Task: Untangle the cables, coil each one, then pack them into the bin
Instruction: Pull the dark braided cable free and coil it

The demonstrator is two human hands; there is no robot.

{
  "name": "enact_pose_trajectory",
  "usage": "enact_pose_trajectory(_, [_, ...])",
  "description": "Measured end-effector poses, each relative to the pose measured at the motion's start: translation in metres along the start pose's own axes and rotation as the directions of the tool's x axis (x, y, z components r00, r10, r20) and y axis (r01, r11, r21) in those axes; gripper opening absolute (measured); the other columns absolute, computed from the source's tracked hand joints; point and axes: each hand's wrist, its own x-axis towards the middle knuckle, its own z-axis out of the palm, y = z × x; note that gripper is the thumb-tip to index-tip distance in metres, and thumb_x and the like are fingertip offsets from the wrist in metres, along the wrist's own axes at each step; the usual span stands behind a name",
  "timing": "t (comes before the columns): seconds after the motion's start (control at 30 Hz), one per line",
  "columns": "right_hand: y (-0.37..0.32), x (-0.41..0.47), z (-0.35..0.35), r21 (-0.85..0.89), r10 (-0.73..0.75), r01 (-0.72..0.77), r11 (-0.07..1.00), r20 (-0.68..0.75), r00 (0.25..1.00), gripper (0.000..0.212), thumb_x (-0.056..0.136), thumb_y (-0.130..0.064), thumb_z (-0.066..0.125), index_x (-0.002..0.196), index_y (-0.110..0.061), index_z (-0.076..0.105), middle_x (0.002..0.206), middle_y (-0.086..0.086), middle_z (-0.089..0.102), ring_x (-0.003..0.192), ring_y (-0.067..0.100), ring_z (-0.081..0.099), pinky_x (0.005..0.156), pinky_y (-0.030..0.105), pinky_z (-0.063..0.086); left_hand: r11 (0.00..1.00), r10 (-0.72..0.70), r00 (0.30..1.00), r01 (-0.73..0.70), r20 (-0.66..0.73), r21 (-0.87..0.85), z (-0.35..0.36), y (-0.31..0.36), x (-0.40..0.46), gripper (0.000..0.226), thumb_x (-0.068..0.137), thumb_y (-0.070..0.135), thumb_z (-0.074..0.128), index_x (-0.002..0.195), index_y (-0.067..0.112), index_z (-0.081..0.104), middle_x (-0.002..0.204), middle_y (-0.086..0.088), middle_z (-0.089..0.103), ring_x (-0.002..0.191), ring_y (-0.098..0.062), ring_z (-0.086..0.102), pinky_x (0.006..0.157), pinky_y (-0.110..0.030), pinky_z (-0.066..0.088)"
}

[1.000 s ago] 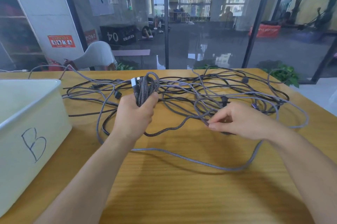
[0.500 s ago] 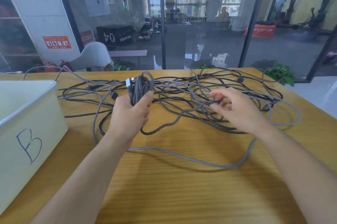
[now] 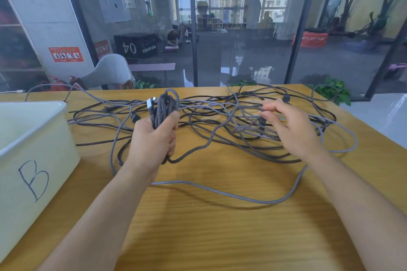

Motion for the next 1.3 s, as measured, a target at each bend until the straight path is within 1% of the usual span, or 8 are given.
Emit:
enact_pose_trajectory(0.17, [-0.004, 0.0, 0.004, 0.152, 0.066, -0.056, 0.987, -0.063, 0.996, 0.017, 0.108, -0.029, 0.052, 0.096, -0.023, 0.064, 0.072, -0.001, 0.062, 0.065, 0.008, 0.062, 0.068, 0.033, 0.061, 1.0, 0.003, 1.0, -0.003, -0.026, -0.023, 0.0, 0.002, 0.0, 0.03, 0.103, 0.025, 0.061, 0.079, 0.008, 0.053, 0.053, 0.001, 0.033, 0.046, -0.017, 0.029, 0.045, -0.028, 0.03])
enact_pose_trajectory(0.33, [-0.004, 0.005, 0.007, 0.235, 0.151, -0.144, 0.961, -0.011, 0.988, 0.013, 0.103, -0.039, 0.06, 0.094, -0.03, 0.058, 0.077, 0.006, 0.063, 0.053, 0.014, 0.044, 0.054, 0.034, 0.039, 0.999, -0.007, 0.999, 0.006, -0.035, -0.034, -0.003, 0.003, 0.001, 0.031, 0.103, 0.025, 0.062, 0.078, 0.01, 0.053, 0.052, 0.002, 0.034, 0.046, -0.016, 0.029, 0.045, -0.028, 0.028])
enact_pose_trajectory(0.6, [-0.01, -0.003, -0.002, 0.219, 0.14, -0.155, 0.963, 0.081, 0.987, 0.027, 0.104, -0.009, 0.052, 0.092, -0.027, 0.069, 0.085, -0.007, 0.072, 0.081, 0.008, 0.069, 0.084, 0.037, 0.059, 0.999, -0.024, 1.0, 0.024, -0.001, -0.046, -0.003, 0.003, 0.0, 0.032, 0.104, 0.024, 0.061, 0.077, 0.009, 0.052, 0.054, 0.0, 0.032, 0.047, -0.017, 0.027, 0.046, -0.029, 0.027])
enact_pose_trajectory(0.73, [-0.03, -0.005, -0.001, -0.21, -0.185, 0.221, 0.952, 0.178, 0.967, 0.045, 0.093, -0.008, 0.044, 0.122, -0.026, 0.073, 0.109, -0.016, 0.072, 0.105, 0.005, 0.063, 0.097, 0.042, 0.051, 0.999, 0.009, 0.997, -0.006, 0.08, -0.033, 0.002, 0.006, -0.005, 0.03, 0.104, 0.023, 0.06, 0.08, 0.007, 0.054, 0.056, -0.002, 0.031, 0.048, -0.018, 0.026, 0.048, -0.031, 0.024])
enact_pose_trajectory(0.83, [-0.048, -0.012, 0.01, -0.178, -0.267, 0.365, 0.914, 0.413, 0.871, 0.062, 0.087, -0.026, 0.05, 0.148, -0.034, 0.054, 0.124, -0.021, 0.064, 0.117, 0.003, 0.054, 0.109, 0.032, 0.033, 1.0, 0.017, 0.987, -0.016, 0.163, -0.006, 0.005, 0.007, -0.008, 0.035, 0.105, 0.023, 0.059, 0.079, 0.001, 0.051, 0.055, -0.001, 0.029, 0.051, -0.018, 0.024, 0.052, -0.038, 0.019])
enact_pose_trajectory(0.93, [-0.06, -0.024, 0.03, -0.106, -0.324, 0.43, 0.897, 0.504, 0.801, 0.043, 0.103, -0.056, 0.041, 0.141, -0.043, 0.055, 0.113, -0.028, 0.061, 0.103, -0.007, 0.055, 0.102, 0.019, 0.029, 0.999, 0.032, 0.972, -0.039, 0.232, 0.028, 0.007, 0.006, -0.01, 0.045, 0.106, 0.024, 0.058, 0.079, -0.009, 0.043, 0.057, -0.003, 0.029, 0.051, -0.018, 0.025, 0.05, -0.035, 0.024])
enact_pose_trajectory(1.13, [-0.052, -0.024, 0.045, -0.079, -0.34, 0.446, 0.891, 0.534, 0.774, 0.04, 0.105, -0.059, 0.035, 0.1, -0.04, 0.069, 0.081, -0.03, 0.051, 0.078, -0.014, 0.047, 0.078, 0.01, 0.03, 0.995, 0.057, 0.941, -0.079, 0.334, 0.055, 0.008, 0.007, -0.014, 0.05, 0.104, 0.036, 0.058, 0.067, 0.002, 0.056, 0.057, -0.014, 0.061, 0.058, -0.044, 0.05, 0.064, -0.041, 0.042])
enact_pose_trajectory(1.3, [-0.05, -0.026, 0.052, -0.032, -0.273, 0.369, 0.929, 0.614, 0.741, 0.034, 0.102, -0.06, 0.044, 0.102, -0.039, 0.071, 0.092, -0.03, 0.057, 0.084, -0.011, 0.051, 0.075, 0.03, 0.047, 0.99, 0.043, 0.882, 0.026, 0.469, -0.141, 0.014, 0.01, -0.02, 0.043, 0.105, 0.032, 0.057, 0.081, -0.002, 0.049, 0.051, 0.0, 0.035, 0.042, -0.016, 0.032, 0.048, -0.031, 0.027])
